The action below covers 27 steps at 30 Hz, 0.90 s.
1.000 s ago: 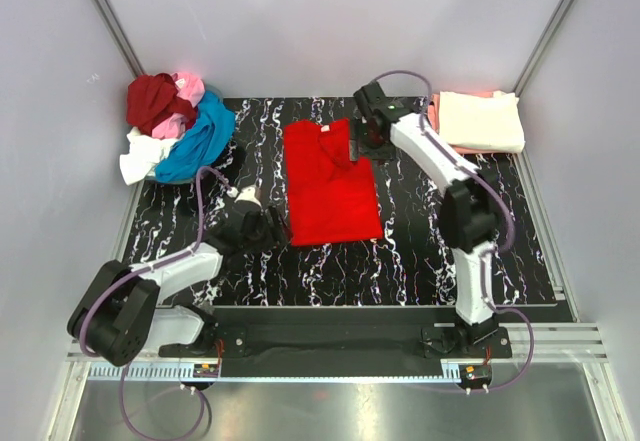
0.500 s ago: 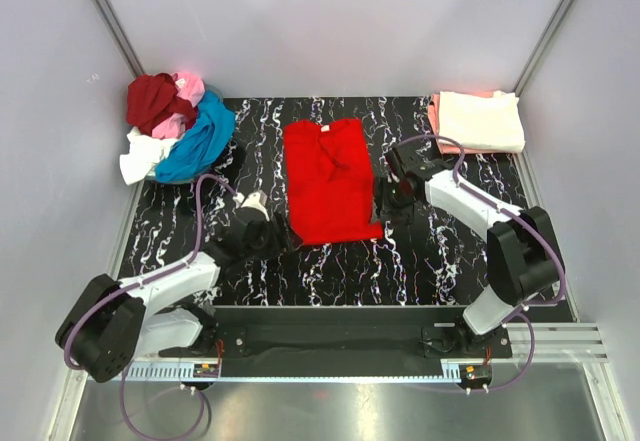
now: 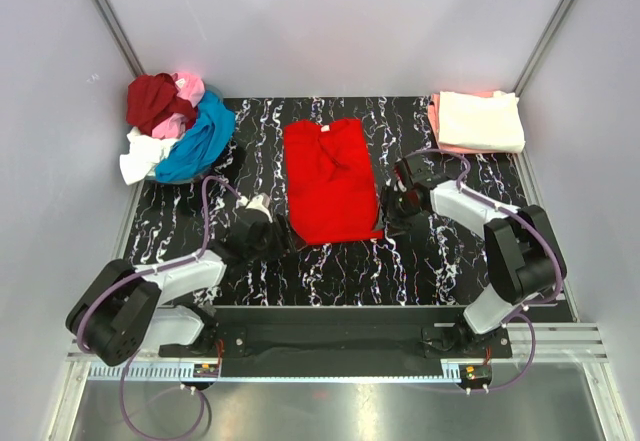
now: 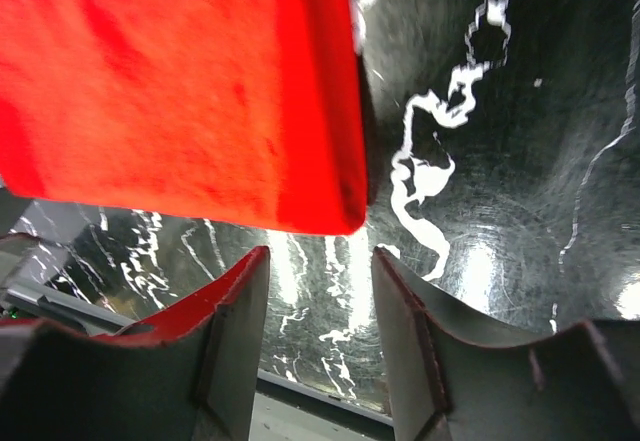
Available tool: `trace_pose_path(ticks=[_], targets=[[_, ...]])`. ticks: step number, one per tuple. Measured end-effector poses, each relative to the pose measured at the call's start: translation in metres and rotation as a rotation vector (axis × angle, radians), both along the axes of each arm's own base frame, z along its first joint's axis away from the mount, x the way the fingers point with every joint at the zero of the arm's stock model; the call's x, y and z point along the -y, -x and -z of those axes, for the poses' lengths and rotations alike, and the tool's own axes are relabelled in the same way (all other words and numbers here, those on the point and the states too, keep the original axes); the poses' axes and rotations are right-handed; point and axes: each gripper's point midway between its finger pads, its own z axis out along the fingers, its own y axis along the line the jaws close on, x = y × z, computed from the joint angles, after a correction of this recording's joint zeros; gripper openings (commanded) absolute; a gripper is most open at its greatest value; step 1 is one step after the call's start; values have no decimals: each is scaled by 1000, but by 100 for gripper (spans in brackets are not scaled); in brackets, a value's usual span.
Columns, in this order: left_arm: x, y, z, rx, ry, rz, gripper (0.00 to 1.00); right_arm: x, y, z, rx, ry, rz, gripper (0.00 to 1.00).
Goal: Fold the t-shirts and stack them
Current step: Fold the tshirt
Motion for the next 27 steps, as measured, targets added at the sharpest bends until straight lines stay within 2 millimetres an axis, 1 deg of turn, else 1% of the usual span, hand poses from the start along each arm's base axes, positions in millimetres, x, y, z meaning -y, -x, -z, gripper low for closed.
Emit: trace_pose_path(ticks=[1,2,4,6,12,20,24,25,27], targets=[[0,0,0,0,1,1,70,0,3,5,-11,-3,2,48],[1,0,0,1,3,1,70,0,5,8,-21,-4,4,47],[1,-1,-1,5,8,-1,69,0,11,18,-50,-9,7,46],[2,-2,-1,8,11,-2,69,0,13,23,-64,-8,10,45],[3,-3,1,1,12,-6,68,-2,10,23,-55,-21,21,42],[4,-5,1,5,15,-7,68,-4,6,24,-50,-28,31,41],[4,-5,2,3,15,-8,66,-5,5,24,-46,-31,34,30],[4,-5,2,3,15,-9,66,-5,5,24,-48,-30,36,23],[4,-5,2,1,15,-10,64,-5,5,26,-54,-29,38,20]])
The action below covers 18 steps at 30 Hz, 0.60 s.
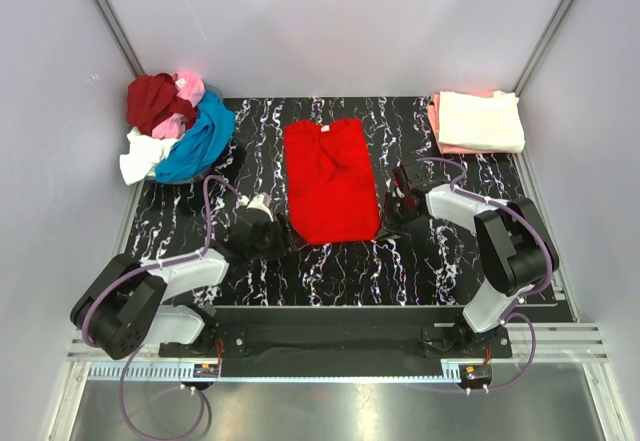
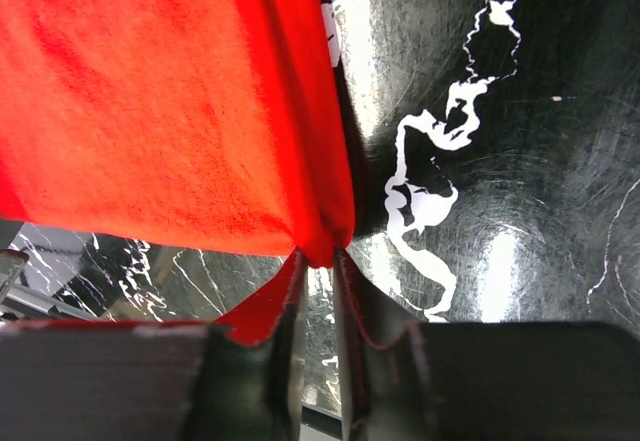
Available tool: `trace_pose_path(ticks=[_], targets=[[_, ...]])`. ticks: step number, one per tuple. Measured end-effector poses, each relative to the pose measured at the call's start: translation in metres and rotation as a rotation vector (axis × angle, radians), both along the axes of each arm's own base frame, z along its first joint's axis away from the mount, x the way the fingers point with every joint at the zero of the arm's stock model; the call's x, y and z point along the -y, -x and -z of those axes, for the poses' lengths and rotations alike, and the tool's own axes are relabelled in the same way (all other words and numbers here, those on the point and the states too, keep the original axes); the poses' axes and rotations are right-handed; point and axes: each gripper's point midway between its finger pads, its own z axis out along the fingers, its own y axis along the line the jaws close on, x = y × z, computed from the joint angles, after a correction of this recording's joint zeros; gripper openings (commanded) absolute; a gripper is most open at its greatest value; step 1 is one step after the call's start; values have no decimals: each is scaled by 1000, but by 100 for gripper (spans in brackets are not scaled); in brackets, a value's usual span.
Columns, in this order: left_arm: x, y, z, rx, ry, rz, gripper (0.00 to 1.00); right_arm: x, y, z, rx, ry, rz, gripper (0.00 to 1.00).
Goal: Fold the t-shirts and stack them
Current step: Fold the tshirt
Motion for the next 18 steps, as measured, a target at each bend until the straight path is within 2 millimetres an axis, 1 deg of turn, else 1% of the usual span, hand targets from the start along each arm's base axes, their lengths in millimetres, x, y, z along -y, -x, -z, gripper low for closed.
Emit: trace_pose_path(ticks=[2,3,4,9,13,14,16,18], targets=[[0,-1,1,-2,1,-4,62,0,0,1,-5,1,2,17],[1,-2,1,-2,3,-6,59,0,0,1,-4,1,2,16],[2,-3,2,-3,6,-9,58,0,0,1,-3,0,2,12],[6,-9,5,-13,16,-24,52,0,-1,1,1,-1,2,8],[8,-12,7,-20,19,-35,43,0,-1,1,1,-1,2,6],[8,-12,8,-22,19,-38,39,0,-1,1,1,-1,2,6],[7,-12,10,-28,14,-44,35,0,-1,1,1,-1,2,4],[7,-13,11,-31,13,-48,25,0,-1,1,1,-1,2,0]])
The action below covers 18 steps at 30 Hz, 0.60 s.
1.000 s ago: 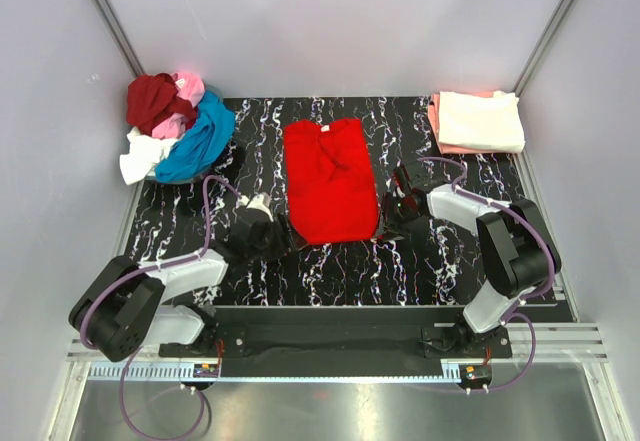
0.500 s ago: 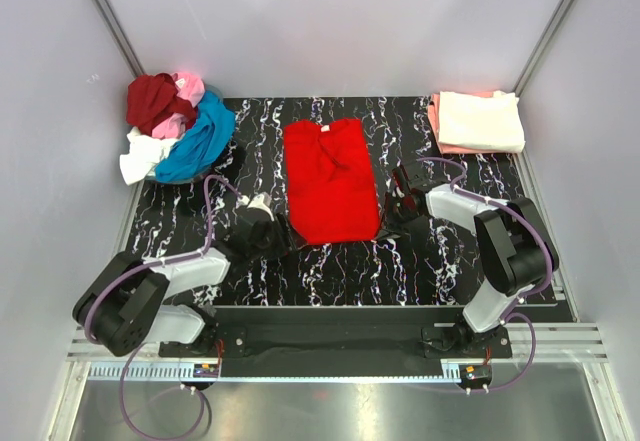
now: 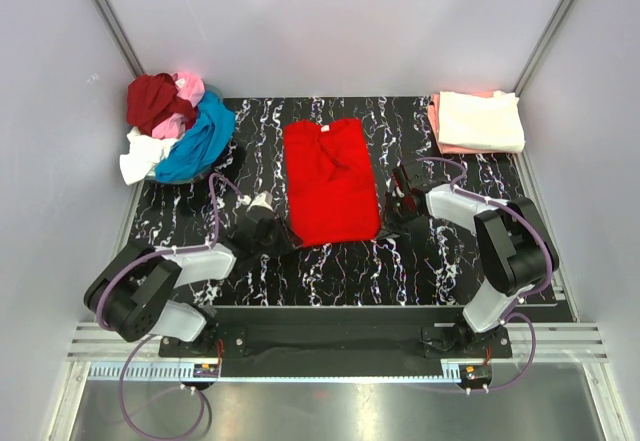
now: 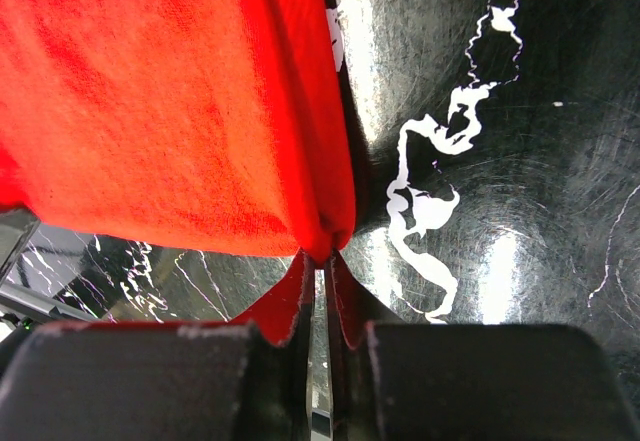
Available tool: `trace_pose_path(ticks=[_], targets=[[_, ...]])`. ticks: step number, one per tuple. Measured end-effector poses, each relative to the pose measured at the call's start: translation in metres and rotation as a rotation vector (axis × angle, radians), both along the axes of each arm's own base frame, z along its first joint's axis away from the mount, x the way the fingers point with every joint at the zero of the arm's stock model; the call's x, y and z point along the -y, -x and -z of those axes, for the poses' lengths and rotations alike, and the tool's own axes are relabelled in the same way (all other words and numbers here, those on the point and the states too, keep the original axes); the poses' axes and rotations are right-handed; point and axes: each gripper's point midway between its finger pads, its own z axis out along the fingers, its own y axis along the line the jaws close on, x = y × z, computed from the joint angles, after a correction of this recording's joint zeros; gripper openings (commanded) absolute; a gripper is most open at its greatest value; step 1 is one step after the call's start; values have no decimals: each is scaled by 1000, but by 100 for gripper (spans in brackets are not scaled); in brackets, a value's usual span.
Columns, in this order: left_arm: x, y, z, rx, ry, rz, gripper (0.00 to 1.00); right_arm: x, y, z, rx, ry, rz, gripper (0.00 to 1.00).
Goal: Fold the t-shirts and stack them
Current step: Fold the tshirt
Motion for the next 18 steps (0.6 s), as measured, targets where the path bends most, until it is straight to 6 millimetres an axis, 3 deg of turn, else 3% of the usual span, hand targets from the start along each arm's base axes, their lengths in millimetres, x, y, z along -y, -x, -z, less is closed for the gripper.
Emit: trace_pose_path(ticks=[4,12,18], targets=[[-2,-1,4,-7,-9,-13,0,0,0,0,0,0,0,0],[4,7,-1,-2,-64,18,0,-1,5,-2,-4,-19,-3,0],[12,34,-50,85,-33,62,0,9,37,-34,41,-62,21,0]])
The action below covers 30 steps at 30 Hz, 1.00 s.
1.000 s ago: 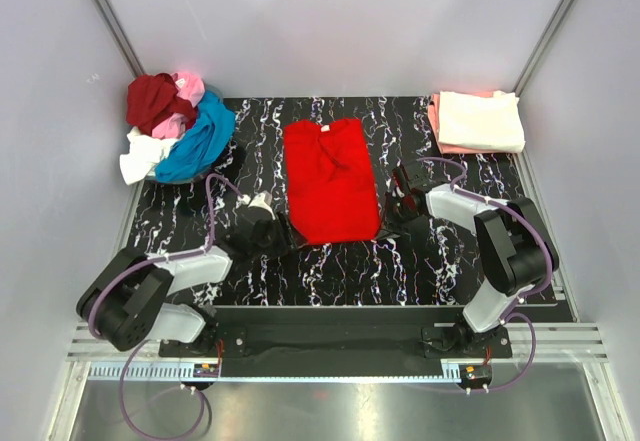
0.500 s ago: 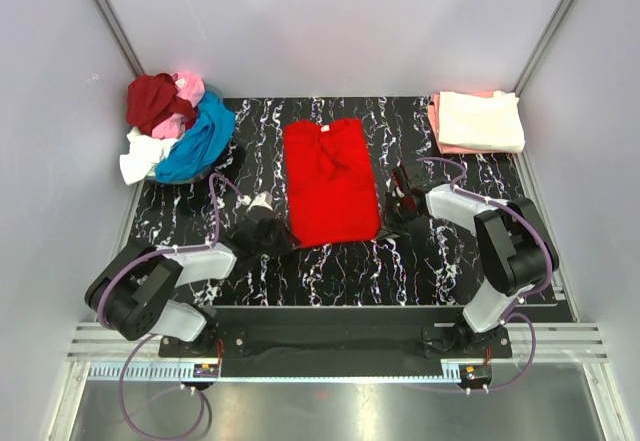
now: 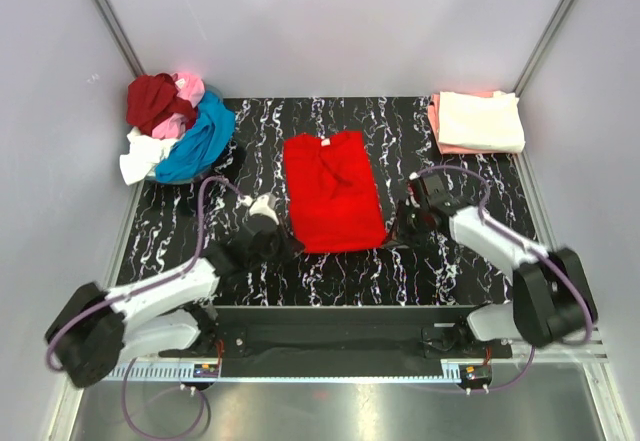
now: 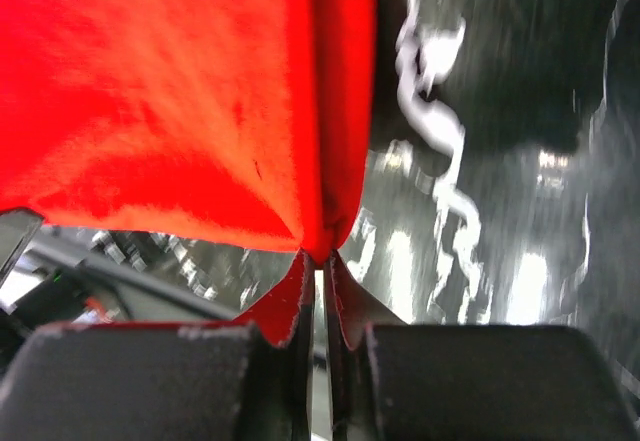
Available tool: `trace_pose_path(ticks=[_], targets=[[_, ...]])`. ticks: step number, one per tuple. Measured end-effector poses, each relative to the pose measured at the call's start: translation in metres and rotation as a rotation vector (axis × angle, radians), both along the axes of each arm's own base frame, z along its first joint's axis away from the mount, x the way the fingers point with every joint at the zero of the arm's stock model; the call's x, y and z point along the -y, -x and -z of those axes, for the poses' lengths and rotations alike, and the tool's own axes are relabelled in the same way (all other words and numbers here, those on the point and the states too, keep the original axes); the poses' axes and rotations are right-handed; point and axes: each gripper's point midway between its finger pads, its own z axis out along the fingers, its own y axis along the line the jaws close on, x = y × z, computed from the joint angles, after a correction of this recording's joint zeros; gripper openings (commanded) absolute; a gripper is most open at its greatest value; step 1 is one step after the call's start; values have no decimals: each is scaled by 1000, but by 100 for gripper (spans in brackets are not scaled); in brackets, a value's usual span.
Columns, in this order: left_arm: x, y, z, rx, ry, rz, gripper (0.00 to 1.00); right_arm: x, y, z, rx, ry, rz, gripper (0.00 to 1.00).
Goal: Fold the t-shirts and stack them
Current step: Fold the tshirt
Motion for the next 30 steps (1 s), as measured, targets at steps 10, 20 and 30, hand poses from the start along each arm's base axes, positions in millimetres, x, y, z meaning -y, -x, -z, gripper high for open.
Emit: trace_pose_path(ticks=[10,20,30], targets=[[-6,59,-14,-55,45,39,0,9,71,-49,78,-171,38,0],[1,119,-12,-165,13,119,0,18,126,-74,59,-266,51,0],[15,92,-70,-97,-57,85,4,22,120,-98,56,-220,62,0]])
